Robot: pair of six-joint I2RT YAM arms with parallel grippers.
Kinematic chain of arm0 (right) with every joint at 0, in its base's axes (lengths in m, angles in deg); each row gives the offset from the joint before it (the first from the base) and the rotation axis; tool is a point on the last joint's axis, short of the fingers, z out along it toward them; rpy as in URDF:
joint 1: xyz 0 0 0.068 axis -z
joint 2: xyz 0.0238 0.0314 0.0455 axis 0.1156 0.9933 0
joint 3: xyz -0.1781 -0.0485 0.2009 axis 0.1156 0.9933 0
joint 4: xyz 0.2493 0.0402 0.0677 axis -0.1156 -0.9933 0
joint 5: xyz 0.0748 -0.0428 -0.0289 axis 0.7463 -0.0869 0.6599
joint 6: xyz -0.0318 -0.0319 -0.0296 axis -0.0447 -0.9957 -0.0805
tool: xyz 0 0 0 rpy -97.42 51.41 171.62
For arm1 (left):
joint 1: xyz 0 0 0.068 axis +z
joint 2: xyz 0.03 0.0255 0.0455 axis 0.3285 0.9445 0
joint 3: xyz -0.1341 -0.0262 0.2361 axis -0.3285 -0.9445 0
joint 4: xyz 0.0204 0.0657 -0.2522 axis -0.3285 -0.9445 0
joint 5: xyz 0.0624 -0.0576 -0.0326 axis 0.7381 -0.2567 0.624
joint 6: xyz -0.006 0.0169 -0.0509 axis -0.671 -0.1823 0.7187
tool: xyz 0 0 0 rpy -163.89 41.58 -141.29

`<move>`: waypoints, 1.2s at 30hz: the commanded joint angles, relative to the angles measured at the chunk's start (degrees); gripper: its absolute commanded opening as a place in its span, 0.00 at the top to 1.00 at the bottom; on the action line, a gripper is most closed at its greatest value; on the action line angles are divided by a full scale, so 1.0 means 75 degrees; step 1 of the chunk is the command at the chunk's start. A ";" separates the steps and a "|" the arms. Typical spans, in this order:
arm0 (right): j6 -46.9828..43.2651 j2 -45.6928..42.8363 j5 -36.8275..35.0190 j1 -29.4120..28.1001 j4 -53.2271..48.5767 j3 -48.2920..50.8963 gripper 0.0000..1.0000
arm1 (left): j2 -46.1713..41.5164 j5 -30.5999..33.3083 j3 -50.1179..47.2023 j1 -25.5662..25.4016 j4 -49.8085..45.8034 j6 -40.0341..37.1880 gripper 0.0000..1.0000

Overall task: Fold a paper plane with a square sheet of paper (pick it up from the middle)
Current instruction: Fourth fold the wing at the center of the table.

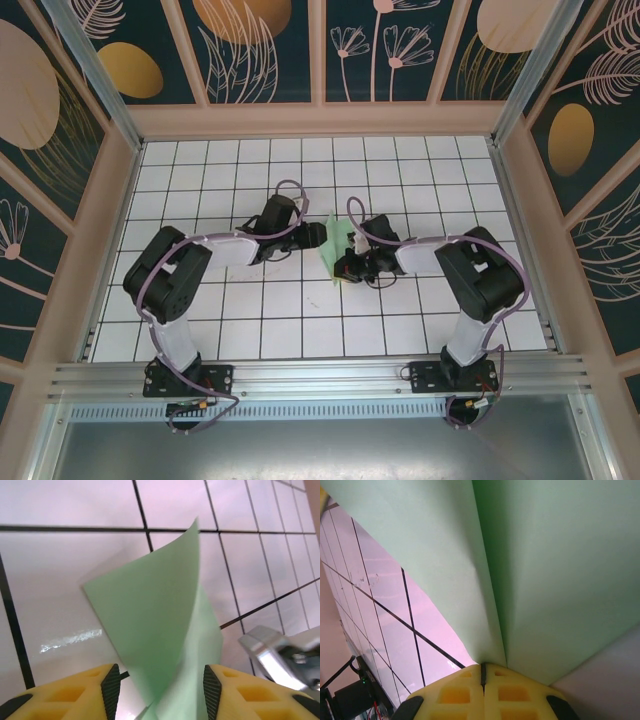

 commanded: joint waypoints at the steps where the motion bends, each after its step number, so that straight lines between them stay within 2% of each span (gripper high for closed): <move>1: -0.0114 0.0392 -0.0817 -0.0048 -0.0593 -0.0032 1.00 | -0.0514 0.0295 0.0196 -0.0017 -0.0389 0.0196 0.59; 4: -0.0108 0.0404 -0.0863 -0.0048 -0.0590 -0.0041 1.00 | -0.0663 -0.0249 0.0158 -0.0046 -0.0011 0.0477 0.75; 9: -0.0072 0.0382 -0.0880 -0.0048 -0.0586 -0.0056 1.00 | -0.0178 -0.1205 0.0510 -0.0169 0.0141 0.0605 0.85; 14: -0.0078 0.0358 -0.0916 -0.0048 -0.0599 -0.0045 1.00 | 0.0525 -0.1831 0.0699 -0.0233 0.0513 0.0757 0.84; 18: -0.0061 0.0363 -0.0927 -0.0048 -0.0587 -0.0055 1.00 | 0.1080 -0.1907 0.0815 -0.0228 0.0767 0.0712 0.84; 29: -0.0067 0.0243 -0.0922 -0.0039 -0.0585 0.0056 1.00 | 0.1788 -0.0978 0.0888 -0.0197 0.0893 -0.0124 0.83; 36: 0.0151 -0.0347 -0.0427 -0.0010 -0.0185 -0.0032 0.97 | 0.2072 -0.1039 0.0564 -0.0202 0.0993 -0.0246 0.85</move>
